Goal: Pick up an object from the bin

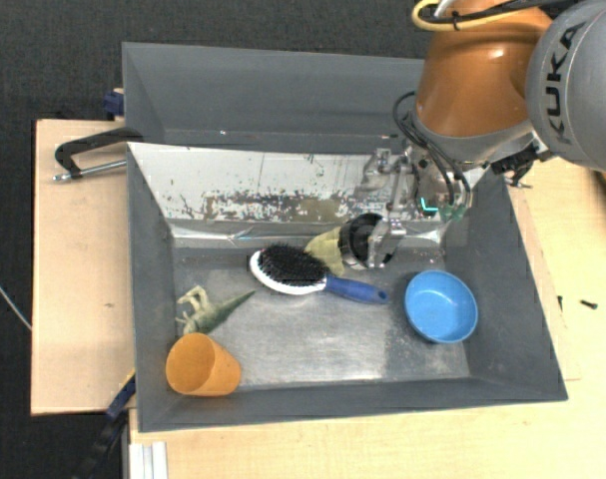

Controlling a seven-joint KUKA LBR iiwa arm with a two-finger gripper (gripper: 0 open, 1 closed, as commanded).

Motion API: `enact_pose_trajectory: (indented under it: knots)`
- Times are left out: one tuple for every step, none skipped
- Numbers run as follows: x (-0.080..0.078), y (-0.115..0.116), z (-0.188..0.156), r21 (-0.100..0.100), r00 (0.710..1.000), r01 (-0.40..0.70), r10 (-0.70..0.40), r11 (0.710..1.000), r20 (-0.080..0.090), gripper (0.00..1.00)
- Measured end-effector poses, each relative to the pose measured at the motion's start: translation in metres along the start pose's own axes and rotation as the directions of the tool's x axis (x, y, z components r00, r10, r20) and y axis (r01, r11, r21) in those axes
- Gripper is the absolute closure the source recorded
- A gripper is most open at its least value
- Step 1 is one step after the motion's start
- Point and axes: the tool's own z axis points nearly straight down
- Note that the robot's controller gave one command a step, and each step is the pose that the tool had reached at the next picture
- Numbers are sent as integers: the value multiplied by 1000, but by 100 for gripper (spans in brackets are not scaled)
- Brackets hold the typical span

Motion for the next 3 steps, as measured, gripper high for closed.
enact_pose_trajectory:
  knots:
    - [-1,-12,138,-3,999,34,-34,999,23,0]
    - [0,-15,139,-1,999,33,-33,999,19,100]
    - [-1,-25,2,0,1000,0,0,1000,22,100]
